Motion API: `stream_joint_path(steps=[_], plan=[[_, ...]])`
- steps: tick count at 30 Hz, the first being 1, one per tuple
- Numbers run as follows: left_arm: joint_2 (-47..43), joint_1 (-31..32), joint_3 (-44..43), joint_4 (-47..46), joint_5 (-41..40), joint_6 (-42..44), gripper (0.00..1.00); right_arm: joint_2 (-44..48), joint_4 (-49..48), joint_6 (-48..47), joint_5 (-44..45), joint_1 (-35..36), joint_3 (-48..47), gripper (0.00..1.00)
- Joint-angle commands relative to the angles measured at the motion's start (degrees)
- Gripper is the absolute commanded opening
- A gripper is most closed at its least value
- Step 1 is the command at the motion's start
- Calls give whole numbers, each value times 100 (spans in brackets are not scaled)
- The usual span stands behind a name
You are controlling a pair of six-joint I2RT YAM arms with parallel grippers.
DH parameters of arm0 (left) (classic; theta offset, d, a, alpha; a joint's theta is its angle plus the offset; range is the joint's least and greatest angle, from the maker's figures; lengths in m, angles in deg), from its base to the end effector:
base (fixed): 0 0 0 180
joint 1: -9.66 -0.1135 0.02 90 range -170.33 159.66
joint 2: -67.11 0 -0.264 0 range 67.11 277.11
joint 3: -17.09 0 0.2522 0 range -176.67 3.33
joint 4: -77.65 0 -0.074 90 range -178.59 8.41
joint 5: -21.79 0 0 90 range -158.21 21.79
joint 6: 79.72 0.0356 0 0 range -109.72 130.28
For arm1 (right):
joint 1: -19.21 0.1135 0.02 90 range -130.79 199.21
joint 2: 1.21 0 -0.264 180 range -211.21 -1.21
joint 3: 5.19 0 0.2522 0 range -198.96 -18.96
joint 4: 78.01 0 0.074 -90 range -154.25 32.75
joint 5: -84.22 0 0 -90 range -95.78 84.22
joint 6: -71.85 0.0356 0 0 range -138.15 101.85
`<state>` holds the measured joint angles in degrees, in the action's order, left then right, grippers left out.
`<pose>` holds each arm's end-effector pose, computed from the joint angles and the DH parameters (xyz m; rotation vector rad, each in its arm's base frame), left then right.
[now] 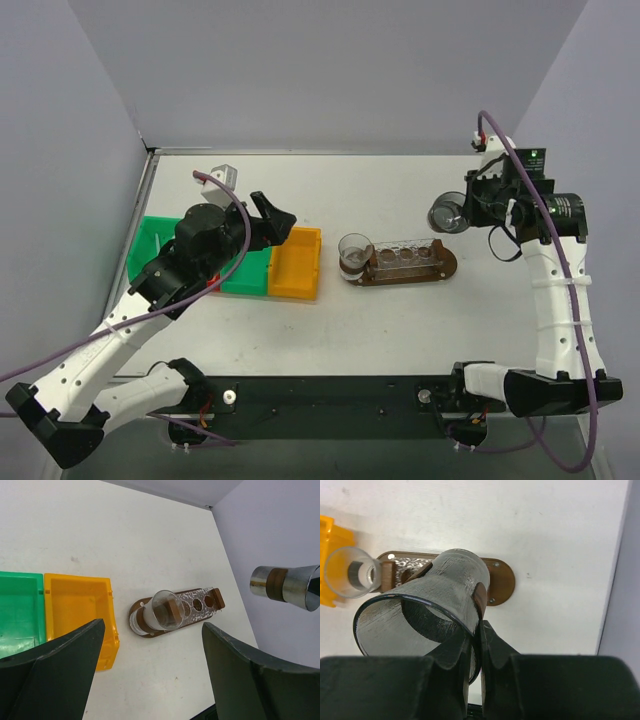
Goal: Prepare toiletry sets of a toothbrush and toothpaste on the tray
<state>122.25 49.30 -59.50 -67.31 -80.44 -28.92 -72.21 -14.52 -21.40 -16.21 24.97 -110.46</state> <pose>0.1662 -0.1279 0.3968 -0.1502 1.8673 -0.7784 0.2358 0.0303 0.4519 -0.2738 2.0606 0.2161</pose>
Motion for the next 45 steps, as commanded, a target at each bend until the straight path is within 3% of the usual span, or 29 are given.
stream_joint_path(steps=[1, 3, 9, 16, 20, 33, 45], plan=[[103, -228, -212, -335, 757, 123, 89, -71, -482, -757, -696, -873, -69, 0], [120, -333, -274, -291, 844, 141, 89, -281, -517, -704, -976, -1381, -209, 0], [59, -737, -318, -63, 1126, 202, 89, -809, -535, -765, -1364, -1806, -500, 0], [-11, -1159, -98, -10, 1565, 237, 89, -1196, -552, -748, -2453, -2737, -421, 0], [85, -1397, -10, -62, 1881, 220, 89, -1320, -535, -791, -2657, -3203, -421, 0], [656, -1845, -519, 306, 2471, 773, 89, -1179, -421, -1855, -2560, -3134, 791, 0], [885, -1933, -696, 456, 2629, 1011, 89, -1741, -228, -2242, -1734, -2466, 845, 0]])
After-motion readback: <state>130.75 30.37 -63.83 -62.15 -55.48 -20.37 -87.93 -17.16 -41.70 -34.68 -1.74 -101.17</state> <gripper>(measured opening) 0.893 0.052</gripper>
